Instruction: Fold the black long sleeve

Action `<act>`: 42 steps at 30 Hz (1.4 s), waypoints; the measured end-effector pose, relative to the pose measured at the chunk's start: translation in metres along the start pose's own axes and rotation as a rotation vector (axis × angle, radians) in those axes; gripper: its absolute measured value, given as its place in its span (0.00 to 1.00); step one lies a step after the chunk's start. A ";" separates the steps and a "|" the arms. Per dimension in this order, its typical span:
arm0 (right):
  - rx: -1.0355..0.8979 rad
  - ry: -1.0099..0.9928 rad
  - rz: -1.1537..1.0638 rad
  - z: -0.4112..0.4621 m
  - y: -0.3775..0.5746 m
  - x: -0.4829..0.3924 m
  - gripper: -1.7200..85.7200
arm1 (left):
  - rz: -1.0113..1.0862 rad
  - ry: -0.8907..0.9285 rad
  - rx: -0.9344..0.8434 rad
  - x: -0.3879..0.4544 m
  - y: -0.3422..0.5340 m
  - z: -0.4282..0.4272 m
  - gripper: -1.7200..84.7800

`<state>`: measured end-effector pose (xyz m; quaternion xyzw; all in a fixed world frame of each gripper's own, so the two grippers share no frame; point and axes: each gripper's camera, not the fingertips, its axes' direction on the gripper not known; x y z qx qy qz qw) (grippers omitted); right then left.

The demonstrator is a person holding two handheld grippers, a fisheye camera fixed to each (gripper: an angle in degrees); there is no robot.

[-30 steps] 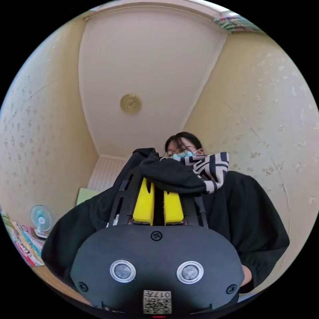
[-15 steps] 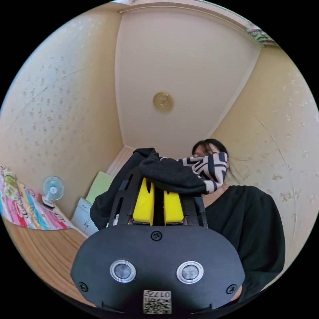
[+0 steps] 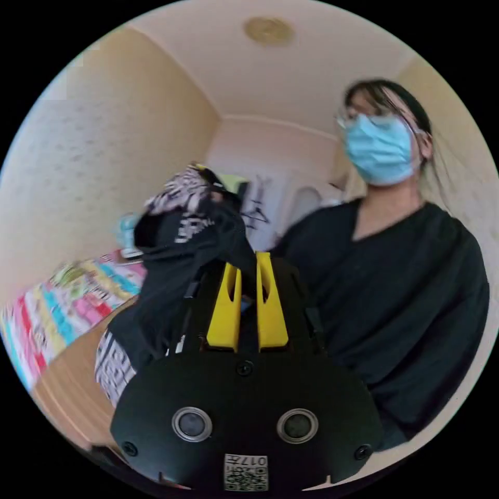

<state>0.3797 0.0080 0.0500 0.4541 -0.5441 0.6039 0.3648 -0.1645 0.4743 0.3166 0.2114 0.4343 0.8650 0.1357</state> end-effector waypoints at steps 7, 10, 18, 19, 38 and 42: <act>0.461 -1.108 0.900 0.030 0.102 0.233 0.03 | 0.110 0.090 0.078 -0.028 -0.031 0.029 0.03; 0.472 -1.500 1.227 0.095 0.171 0.213 0.03 | -0.152 -0.111 0.097 -0.077 -0.024 0.021 0.06; -0.208 -1.682 1.676 0.148 0.257 0.059 0.03 | -0.453 -0.432 0.207 -0.138 0.004 -0.032 0.18; -0.366 -1.621 1.612 0.149 0.255 0.049 0.03 | -0.465 -0.428 0.219 -0.141 0.006 -0.034 0.18; -0.952 -0.803 1.219 0.052 0.267 0.156 0.03 | 0.082 0.205 0.758 -0.083 0.012 -0.185 0.04; -0.867 -1.063 1.274 0.042 0.293 0.131 0.04 | 0.214 0.570 0.976 -0.100 0.014 -0.206 0.04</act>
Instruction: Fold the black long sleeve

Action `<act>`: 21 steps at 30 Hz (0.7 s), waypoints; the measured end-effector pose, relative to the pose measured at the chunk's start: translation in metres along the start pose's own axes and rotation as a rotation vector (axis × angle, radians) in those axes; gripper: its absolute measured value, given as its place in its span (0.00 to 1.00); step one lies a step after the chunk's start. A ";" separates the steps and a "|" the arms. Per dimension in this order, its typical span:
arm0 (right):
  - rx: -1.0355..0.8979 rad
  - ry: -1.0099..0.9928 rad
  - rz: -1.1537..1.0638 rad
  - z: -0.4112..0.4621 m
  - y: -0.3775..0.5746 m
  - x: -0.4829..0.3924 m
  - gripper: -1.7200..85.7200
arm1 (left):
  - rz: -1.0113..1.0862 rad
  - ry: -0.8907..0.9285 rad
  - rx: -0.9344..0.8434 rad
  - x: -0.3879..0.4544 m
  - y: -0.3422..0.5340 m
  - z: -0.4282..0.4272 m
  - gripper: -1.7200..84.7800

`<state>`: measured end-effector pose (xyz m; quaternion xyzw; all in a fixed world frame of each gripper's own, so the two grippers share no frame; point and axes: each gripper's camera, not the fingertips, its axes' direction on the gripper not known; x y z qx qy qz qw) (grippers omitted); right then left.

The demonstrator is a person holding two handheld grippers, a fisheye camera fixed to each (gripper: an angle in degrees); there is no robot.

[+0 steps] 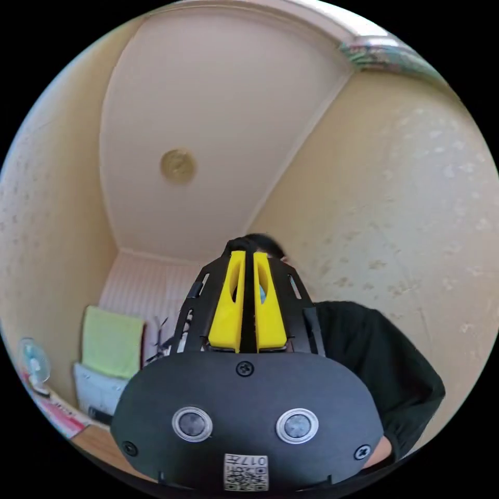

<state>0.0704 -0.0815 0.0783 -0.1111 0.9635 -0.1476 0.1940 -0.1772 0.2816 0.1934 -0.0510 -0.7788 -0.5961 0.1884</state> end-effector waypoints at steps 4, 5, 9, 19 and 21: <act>-0.115 -0.124 -0.033 0.040 -0.002 0.013 0.09 | -0.026 0.120 0.062 -0.009 -0.006 -0.006 0.04; -0.128 -0.116 -0.035 0.046 -0.004 0.013 0.10 | -0.042 0.132 0.062 -0.012 -0.005 -0.006 0.04; -0.206 0.035 -0.083 0.087 -0.022 0.007 0.15 | -0.117 0.181 0.116 -0.023 0.006 -0.011 0.04; -0.441 0.237 -0.128 0.178 -0.064 -0.006 0.10 | -0.130 0.088 0.138 -0.003 0.010 -0.039 0.04; -0.438 0.195 -0.151 0.178 -0.072 -0.011 0.08 | -0.117 0.051 0.141 0.006 0.008 -0.046 0.04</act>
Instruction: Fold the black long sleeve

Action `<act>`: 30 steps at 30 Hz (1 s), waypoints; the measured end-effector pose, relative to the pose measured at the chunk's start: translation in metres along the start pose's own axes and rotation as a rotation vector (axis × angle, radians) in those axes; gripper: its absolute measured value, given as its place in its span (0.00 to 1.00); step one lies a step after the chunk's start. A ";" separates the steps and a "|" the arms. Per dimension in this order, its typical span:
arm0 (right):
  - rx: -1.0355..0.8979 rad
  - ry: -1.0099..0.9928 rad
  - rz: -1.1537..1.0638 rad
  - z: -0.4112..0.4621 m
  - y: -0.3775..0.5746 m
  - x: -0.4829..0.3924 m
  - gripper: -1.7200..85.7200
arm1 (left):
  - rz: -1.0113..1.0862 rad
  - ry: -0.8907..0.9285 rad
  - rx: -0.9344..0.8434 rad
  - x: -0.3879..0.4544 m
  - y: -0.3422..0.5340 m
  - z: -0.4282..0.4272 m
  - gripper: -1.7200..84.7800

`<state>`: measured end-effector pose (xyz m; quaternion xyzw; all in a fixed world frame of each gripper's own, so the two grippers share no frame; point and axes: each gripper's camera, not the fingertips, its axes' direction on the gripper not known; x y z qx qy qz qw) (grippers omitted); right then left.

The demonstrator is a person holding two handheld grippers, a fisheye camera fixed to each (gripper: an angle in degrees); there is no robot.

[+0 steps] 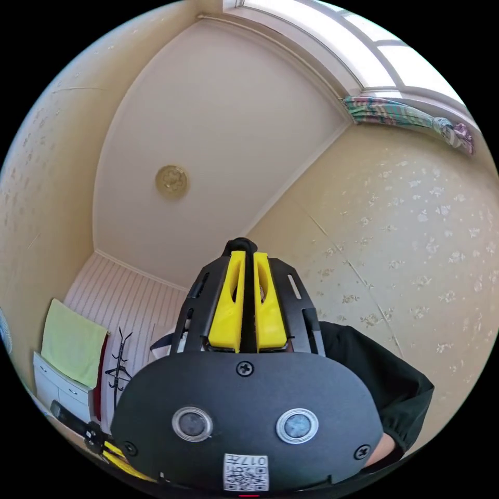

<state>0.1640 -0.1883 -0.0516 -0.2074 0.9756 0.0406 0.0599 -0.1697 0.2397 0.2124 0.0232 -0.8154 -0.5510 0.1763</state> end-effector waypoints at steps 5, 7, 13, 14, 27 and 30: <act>0.220 0.256 -0.056 -0.049 -0.004 -0.050 0.05 | 0.033 -0.202 -0.050 0.040 -0.021 -0.018 0.04; 0.454 0.465 -0.065 -0.079 0.005 -0.100 0.05 | 0.035 -0.381 -0.103 0.065 -0.034 -0.025 0.04; 1.010 0.945 -0.485 -0.040 0.061 -0.276 0.04 | 0.066 -1.115 -0.443 0.152 -0.062 -0.004 0.05; 1.053 0.993 -0.527 -0.029 0.065 -0.286 0.04 | 0.100 -1.258 -0.567 0.157 -0.053 0.011 0.05; 1.415 1.287 -0.764 0.057 0.065 -0.377 0.02 | 0.568 -1.362 -0.253 0.199 0.065 0.103 0.03; 1.292 1.377 -0.670 0.056 0.025 -0.368 0.03 | 0.491 -1.327 -0.363 0.181 0.062 0.116 0.03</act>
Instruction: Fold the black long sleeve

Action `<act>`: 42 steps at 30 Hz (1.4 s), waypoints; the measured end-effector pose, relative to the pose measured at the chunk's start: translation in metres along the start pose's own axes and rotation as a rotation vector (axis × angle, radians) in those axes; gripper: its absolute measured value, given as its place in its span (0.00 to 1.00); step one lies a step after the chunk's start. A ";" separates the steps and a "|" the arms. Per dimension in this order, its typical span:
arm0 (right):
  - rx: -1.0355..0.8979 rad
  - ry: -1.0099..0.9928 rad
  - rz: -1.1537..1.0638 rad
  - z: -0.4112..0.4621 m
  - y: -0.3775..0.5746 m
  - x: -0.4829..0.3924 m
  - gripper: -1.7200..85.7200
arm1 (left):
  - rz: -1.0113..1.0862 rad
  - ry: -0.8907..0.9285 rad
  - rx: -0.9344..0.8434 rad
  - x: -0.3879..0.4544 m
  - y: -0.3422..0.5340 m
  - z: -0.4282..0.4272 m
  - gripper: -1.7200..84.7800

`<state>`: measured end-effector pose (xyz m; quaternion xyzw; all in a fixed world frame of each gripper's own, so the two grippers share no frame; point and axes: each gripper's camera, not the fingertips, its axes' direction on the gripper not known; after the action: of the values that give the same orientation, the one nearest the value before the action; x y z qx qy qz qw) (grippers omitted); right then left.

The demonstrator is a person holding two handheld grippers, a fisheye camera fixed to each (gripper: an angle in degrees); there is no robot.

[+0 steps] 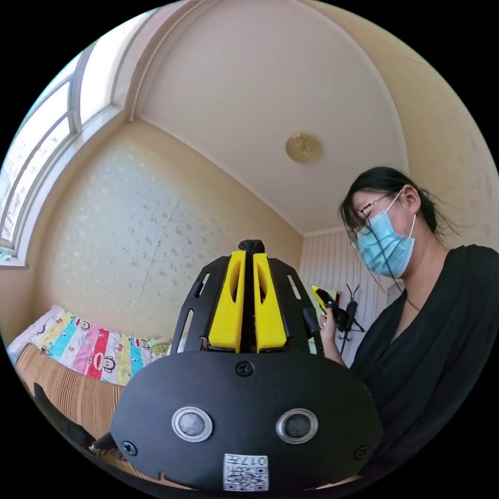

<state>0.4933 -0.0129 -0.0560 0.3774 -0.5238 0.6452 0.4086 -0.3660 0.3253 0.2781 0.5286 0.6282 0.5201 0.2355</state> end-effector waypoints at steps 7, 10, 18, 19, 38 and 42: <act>-0.577 -0.508 0.165 0.145 0.096 -0.003 0.04 | -0.007 0.052 -0.004 0.010 -0.010 0.005 0.03; -0.708 -0.664 0.225 0.179 0.141 -0.031 0.07 | 0.043 -0.027 0.044 0.030 -0.026 -0.004 0.03; -0.937 -0.896 0.204 0.223 0.198 -0.097 0.16 | 0.182 -0.097 0.143 0.093 -0.060 -0.011 0.03; -0.962 -0.860 0.199 0.228 0.201 -0.098 0.17 | 0.182 -0.089 0.152 0.095 -0.061 -0.012 0.03; -0.748 -0.734 0.242 0.216 0.076 -0.042 0.04 | -0.042 -0.012 0.172 0.093 -0.076 -0.062 0.03; -0.518 -0.635 0.295 0.169 0.005 0.000 0.03 | -0.142 -0.004 0.119 0.068 -0.081 -0.080 0.04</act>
<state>0.4989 -0.1793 -0.0292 0.3633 -0.8163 0.3958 0.2121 -0.4898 0.3627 0.2504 0.4968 0.6933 0.4628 0.2414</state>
